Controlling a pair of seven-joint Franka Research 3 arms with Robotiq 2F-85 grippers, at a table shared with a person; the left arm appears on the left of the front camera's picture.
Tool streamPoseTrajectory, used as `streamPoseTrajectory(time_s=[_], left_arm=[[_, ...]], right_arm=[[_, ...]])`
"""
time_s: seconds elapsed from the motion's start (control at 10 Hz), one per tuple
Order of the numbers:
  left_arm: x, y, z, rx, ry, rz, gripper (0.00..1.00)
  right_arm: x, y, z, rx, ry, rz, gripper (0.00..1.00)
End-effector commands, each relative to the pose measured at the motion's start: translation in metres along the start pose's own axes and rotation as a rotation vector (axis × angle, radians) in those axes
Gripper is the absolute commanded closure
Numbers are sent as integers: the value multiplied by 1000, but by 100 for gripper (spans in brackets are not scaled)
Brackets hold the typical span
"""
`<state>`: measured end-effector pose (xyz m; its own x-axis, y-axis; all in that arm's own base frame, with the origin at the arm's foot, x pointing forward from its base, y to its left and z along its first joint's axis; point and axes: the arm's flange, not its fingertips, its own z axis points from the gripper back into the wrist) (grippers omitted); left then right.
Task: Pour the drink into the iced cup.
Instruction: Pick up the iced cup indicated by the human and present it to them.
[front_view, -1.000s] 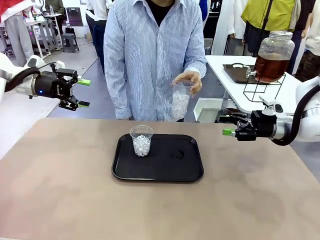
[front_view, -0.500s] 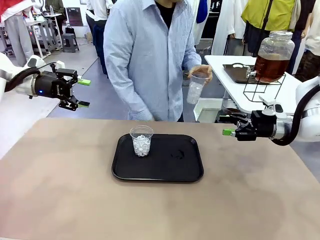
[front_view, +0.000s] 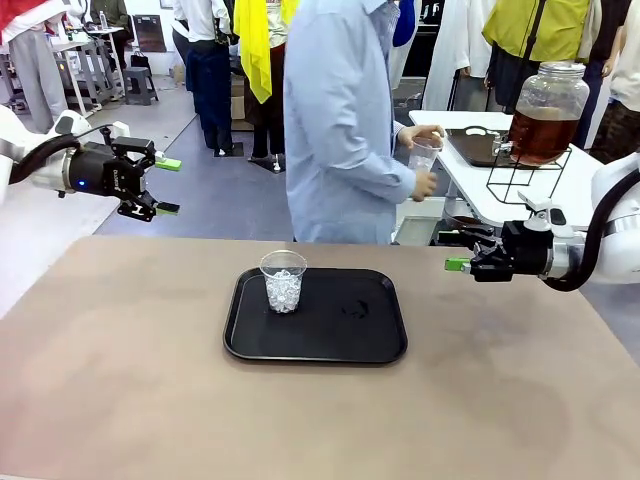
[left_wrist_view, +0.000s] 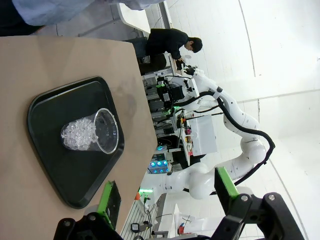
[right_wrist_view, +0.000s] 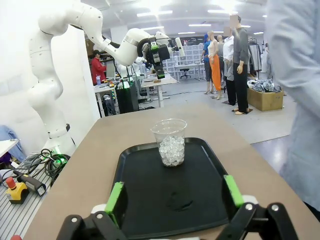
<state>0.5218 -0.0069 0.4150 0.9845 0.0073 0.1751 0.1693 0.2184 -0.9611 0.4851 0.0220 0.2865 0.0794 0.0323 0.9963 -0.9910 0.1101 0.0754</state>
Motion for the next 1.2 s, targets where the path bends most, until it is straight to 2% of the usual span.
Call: streamPoseTrajectory(time_s=[0.0,1.1], left_arm=[[-3,-2,0,4,-5,-2,0],[-3,-2,0,4,-5,-2,0]], right_arm=[[3,-2,-2,3,3,8,0],[3,-2,-2,3,3,8,0]])
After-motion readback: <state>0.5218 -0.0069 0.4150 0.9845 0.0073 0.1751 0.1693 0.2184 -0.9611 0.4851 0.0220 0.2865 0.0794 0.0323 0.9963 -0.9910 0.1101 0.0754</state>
